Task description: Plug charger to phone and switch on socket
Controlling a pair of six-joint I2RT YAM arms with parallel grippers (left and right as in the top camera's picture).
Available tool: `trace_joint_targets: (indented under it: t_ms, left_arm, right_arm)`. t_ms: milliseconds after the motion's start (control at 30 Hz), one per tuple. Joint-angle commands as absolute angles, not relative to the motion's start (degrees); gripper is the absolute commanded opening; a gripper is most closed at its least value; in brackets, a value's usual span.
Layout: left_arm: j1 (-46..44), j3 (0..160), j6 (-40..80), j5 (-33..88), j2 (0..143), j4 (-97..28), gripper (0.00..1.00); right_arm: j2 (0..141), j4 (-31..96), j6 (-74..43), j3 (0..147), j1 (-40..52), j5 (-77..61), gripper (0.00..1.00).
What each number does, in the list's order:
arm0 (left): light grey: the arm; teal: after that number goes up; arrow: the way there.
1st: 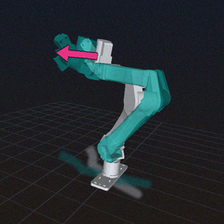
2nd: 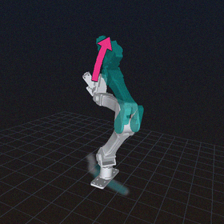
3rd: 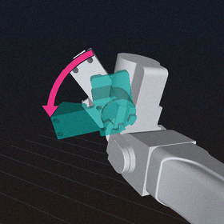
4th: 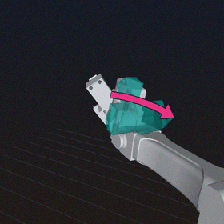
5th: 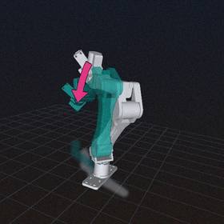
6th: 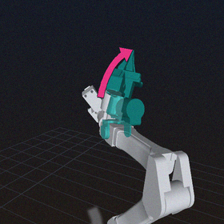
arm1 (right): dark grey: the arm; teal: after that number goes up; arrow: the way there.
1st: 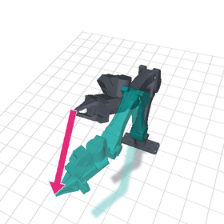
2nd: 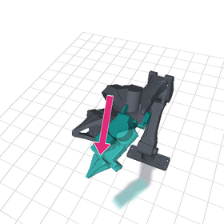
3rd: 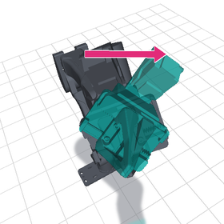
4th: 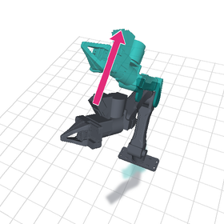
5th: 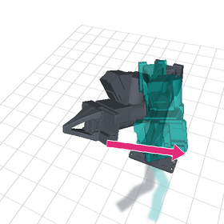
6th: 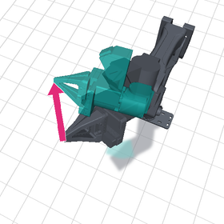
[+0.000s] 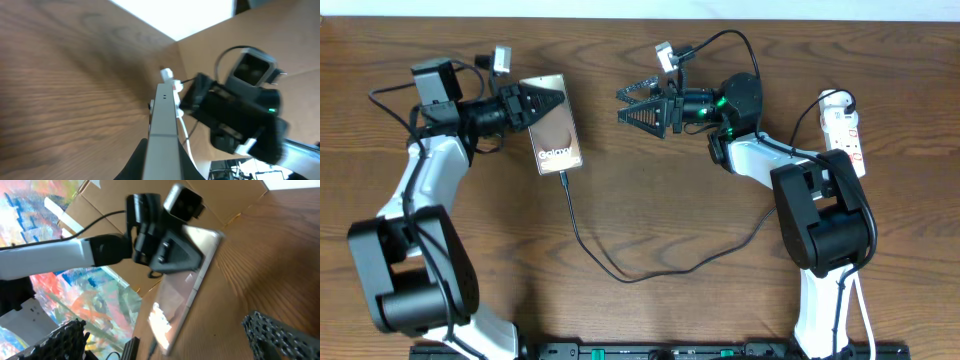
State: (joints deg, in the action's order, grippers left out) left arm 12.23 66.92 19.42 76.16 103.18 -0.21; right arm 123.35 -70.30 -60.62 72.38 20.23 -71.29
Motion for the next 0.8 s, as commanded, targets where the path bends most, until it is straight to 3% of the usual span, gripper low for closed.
trace_joint_targets:
  t_ms: [0,767]
  left_arm:
    - [12.32,67.18,14.55,75.31,106.54,-1.91,0.08]
    - [12.29,66.67,11.57,64.64,120.60,-7.33,0.07]
  right_arm:
    - [122.52,-70.19,-61.21,73.45,19.86,-70.70,0.99]
    - [122.52,-69.36,-60.58,73.41,19.88,-71.31,0.99]
